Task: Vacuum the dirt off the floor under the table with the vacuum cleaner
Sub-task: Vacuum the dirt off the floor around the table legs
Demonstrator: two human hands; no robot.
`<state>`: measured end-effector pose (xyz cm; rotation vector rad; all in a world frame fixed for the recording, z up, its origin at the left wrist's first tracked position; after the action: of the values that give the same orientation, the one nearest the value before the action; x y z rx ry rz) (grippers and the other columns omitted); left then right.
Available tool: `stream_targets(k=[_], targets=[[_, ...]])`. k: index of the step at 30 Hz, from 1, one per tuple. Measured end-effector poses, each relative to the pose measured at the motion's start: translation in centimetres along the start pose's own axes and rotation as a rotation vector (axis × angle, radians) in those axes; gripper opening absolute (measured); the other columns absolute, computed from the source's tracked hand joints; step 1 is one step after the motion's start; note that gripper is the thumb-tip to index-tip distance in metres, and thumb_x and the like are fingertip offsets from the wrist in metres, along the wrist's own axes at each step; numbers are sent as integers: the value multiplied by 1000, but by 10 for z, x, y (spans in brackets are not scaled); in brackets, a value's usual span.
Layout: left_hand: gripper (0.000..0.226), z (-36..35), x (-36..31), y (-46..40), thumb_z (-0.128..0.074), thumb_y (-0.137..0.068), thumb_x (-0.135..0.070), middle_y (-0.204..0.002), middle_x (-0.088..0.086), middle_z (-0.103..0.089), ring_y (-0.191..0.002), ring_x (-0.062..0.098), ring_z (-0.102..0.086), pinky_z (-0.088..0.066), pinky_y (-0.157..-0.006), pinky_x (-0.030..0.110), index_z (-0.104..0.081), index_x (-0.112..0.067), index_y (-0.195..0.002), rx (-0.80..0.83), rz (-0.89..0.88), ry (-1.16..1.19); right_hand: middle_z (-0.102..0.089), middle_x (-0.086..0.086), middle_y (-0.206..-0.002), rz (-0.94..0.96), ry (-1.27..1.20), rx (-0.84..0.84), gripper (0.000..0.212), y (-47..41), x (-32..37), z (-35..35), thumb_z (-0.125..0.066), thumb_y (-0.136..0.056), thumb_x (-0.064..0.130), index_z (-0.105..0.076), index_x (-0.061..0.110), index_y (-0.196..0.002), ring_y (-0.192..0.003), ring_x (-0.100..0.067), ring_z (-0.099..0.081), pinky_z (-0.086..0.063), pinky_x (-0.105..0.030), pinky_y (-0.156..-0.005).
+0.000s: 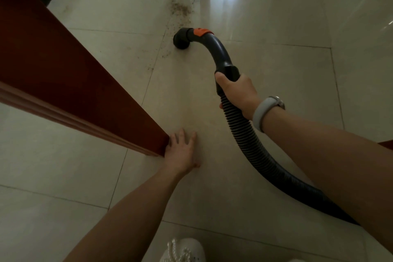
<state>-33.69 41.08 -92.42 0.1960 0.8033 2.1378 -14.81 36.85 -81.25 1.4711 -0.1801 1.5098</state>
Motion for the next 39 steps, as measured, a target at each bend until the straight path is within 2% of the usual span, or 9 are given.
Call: stream_targets(k=[2,6,13,23,28,35,37,39], targets=[[99,0,0,0,-67,-85,-38,-156,15,16,-143,40,8,-22,-114,48,5,-24,-151,-2,-1,5,-61,-11,-91,-12,-12,33,51,-4,3,-6,-60,-87,43,-46,6,-119,-65,-25,-66,-59,-38,-66],[98,0,0,0,-66,-85,-38,-156,16,17,-143,40,9,-22,-113,48,5,-24,-151,5,-6,-4,-59,-11,-85,-21,-29,90,47,-5,5,-10,-61,-88,40,-46,6,-117,-56,-23,-63,-56,-31,-54],[96,1,-1,1,-64,-86,-40,-156,16,15,-143,40,6,-22,-113,48,4,-24,-151,4,-18,-14,-57,-13,-87,-15,-34,172,47,5,2,1,-58,-91,38,-45,4,-120,-57,-22,-60,-53,-31,-52],[97,2,-1,0,-66,-85,-41,-157,17,12,-143,40,3,-23,-112,47,3,-24,-151,9,7,-28,-58,-11,-80,-65,-96,185,38,31,-20,32,-55,-92,36,-48,5,-112,-54,-20,-59,-52,-29,-49],[97,1,0,-1,-66,-85,-41,-156,16,14,-143,40,5,-24,-112,47,3,-25,-151,19,15,-28,-59,-12,-80,0,9,188,34,46,-31,26,-58,-90,35,-49,6,-106,-48,-19,-60,-50,-27,-46],[98,-1,1,-1,-64,-86,-42,-157,14,17,-144,38,9,-21,-113,46,7,-26,-151,24,26,-30,-60,-6,-77,89,110,116,31,29,-10,3,-60,-88,37,-52,11,-103,-52,-19,-60,-49,-24,-44],[98,-1,1,0,-64,-86,-41,-157,13,18,-144,38,11,-20,-114,46,8,-26,-151,31,28,-25,-60,-7,-79,68,77,107,30,19,-3,-10,-61,-88,38,-52,12,-101,-57,-20,-61,-53,-26,-47],[98,-1,0,1,-64,-87,-41,-156,14,19,-144,38,11,-20,-114,46,8,-26,-151,31,27,-25,-62,-9,-83,43,63,107,41,8,3,-22,-61,-87,41,-52,8,-110,-62,-23,-63,-58,-32,-57]])
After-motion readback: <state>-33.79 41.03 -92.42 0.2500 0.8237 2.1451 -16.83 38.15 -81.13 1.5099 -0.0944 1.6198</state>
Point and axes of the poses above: each hand's wrist, its own y-axis away from the middle knuckle, its own z-axis out of the back of the hand, x = y × z, the point moved 10 cm from there along -y, towards the middle knuckle
